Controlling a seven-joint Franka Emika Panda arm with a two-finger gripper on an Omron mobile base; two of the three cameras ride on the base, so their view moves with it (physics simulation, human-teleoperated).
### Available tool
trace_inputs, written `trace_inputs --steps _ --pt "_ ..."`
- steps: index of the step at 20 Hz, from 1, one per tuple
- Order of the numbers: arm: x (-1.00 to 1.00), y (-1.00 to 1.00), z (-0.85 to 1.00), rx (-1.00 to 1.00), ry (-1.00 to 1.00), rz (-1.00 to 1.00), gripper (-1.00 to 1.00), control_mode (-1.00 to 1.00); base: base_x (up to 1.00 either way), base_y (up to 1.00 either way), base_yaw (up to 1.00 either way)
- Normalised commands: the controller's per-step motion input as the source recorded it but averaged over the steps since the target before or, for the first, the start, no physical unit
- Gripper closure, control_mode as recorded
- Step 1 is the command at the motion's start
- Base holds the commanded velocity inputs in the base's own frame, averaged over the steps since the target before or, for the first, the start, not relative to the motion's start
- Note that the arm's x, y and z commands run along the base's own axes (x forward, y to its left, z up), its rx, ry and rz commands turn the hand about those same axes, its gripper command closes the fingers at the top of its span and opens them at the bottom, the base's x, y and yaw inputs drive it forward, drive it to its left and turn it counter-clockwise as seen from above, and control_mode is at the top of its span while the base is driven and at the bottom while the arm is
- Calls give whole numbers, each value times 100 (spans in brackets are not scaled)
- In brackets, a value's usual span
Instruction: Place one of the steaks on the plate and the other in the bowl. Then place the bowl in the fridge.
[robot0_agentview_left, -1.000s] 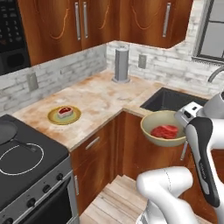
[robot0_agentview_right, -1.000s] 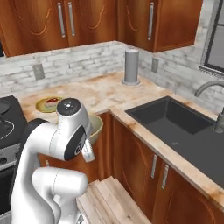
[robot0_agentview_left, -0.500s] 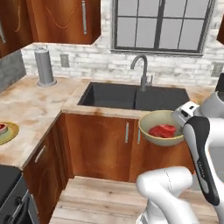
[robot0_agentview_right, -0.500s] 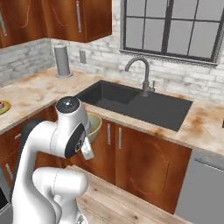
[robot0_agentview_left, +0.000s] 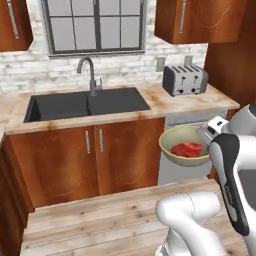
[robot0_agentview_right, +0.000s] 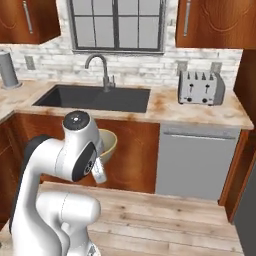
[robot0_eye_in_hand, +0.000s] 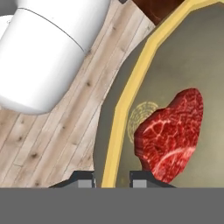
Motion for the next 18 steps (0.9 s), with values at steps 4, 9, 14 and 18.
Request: trace_inputs --steps 4,9,14,18 --pt "0 0 0 0 0 0 100 100 -67 -71 -48" --pt "0 0 0 0 0 0 100 100 -60 -69 -36" --pt "0 0 0 0 0 0 100 100 -54 -70 -11" --pt "0 0 0 0 0 0 100 100 2 -92 0"
